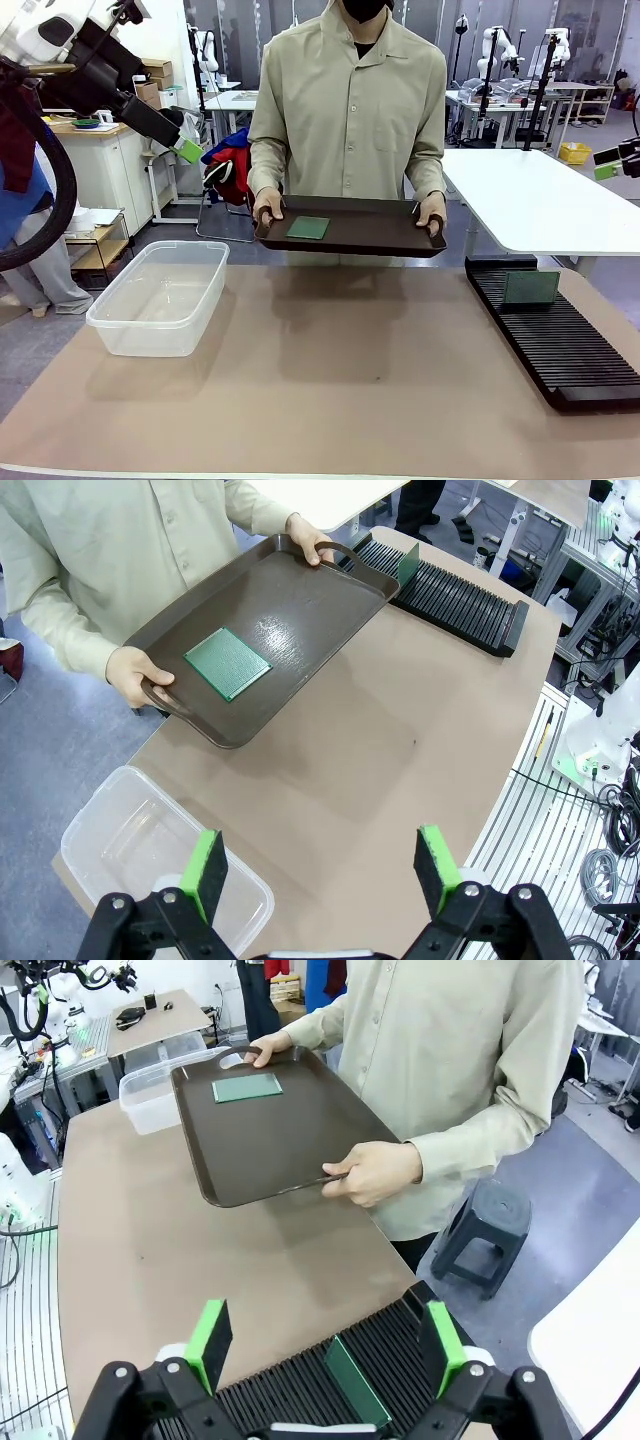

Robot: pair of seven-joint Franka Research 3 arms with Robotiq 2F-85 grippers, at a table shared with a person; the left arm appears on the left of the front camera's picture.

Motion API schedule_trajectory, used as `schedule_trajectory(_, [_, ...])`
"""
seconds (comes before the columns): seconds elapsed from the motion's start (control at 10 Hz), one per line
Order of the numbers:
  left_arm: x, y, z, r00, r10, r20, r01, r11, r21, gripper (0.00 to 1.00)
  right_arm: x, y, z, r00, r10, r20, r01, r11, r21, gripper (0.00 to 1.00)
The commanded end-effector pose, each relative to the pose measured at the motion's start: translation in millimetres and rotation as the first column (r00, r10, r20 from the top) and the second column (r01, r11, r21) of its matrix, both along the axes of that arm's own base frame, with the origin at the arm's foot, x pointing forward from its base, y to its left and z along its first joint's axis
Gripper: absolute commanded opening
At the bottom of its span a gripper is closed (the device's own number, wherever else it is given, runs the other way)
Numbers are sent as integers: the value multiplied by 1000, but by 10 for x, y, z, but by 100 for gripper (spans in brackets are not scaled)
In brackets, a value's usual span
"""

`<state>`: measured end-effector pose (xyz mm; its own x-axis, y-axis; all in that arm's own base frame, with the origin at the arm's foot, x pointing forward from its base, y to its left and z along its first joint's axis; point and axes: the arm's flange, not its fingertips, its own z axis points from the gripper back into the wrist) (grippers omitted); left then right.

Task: Sort PCBs into racks and boxes based on the side picked up.
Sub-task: Pick up the Blank PCB handed by the Human.

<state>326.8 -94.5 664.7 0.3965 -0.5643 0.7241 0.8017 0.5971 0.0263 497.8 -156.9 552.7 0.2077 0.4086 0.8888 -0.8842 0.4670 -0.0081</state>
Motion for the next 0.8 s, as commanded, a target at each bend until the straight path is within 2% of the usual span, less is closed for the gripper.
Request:
schedule_trajectory(0.0, [4, 10, -9, 1000, -7, -4, 7, 1000, -7, 100, -8, 45, 12, 1000, 18, -4, -18, 1000, 13, 100])
schedule_trajectory(0.1, [4, 10, -9, 1000, -7, -4, 7, 1000, -7, 100, 11, 69, 13, 999, 52, -1, -52, 999, 0, 100])
schedule_trajectory(0.2, [4, 10, -9, 1000, -7, -4, 7, 1000, -7, 100, -1, 8, -3, 1000, 4, -1, -4, 1000, 2, 100])
schedule_trajectory(0.7, [4, 10, -9, 1000, -7, -4, 7, 1000, -7, 100, -1, 8, -3, 1000, 4, -1, -4, 1000, 2, 100])
